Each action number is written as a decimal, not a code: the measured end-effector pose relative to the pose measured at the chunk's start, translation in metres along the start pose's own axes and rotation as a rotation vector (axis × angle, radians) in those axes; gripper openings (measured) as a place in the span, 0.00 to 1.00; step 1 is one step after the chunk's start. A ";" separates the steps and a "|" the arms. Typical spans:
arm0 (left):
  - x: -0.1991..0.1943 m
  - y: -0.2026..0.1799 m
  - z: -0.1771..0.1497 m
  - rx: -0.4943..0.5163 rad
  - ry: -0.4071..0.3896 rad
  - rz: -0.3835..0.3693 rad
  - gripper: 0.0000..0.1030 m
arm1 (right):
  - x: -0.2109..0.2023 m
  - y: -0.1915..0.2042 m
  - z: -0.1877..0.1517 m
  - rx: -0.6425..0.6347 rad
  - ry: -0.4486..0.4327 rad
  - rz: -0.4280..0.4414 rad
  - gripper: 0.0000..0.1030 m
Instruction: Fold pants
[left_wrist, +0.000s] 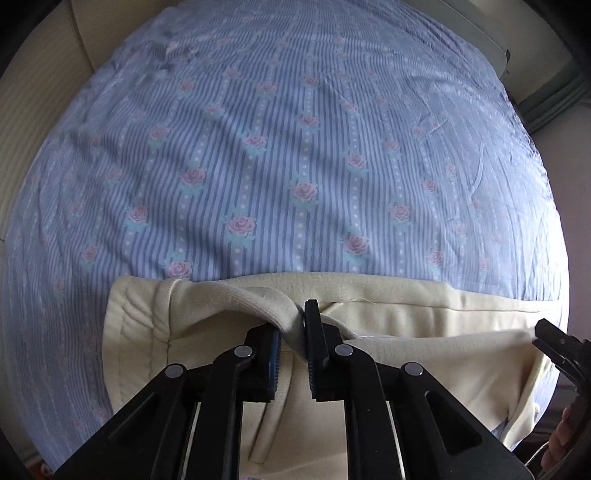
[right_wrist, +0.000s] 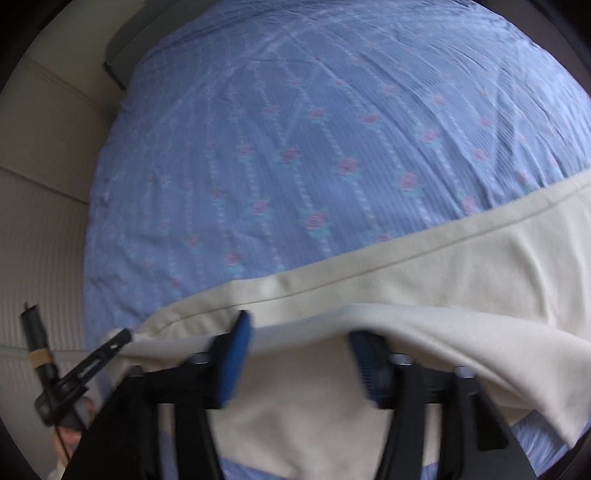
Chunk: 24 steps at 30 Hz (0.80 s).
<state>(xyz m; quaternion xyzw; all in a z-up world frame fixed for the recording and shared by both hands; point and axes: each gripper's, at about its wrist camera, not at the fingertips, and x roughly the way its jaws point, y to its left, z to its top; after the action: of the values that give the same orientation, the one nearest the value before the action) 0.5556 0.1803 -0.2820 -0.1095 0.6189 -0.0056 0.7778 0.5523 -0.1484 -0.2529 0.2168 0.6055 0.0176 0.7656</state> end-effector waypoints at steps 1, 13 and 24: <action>-0.004 0.000 -0.001 0.001 0.000 -0.009 0.18 | -0.005 0.006 -0.001 -0.019 -0.014 0.018 0.61; -0.120 -0.010 -0.063 0.233 -0.262 -0.015 0.81 | -0.106 0.033 -0.081 -0.254 -0.194 0.008 0.66; -0.191 -0.128 -0.212 0.508 -0.304 -0.207 0.81 | -0.229 -0.122 -0.201 0.071 -0.298 -0.023 0.66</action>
<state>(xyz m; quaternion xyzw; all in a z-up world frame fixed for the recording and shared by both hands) 0.3230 0.0481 -0.1206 0.0264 0.4600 -0.2227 0.8591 0.2749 -0.2624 -0.1206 0.2369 0.4877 -0.0448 0.8390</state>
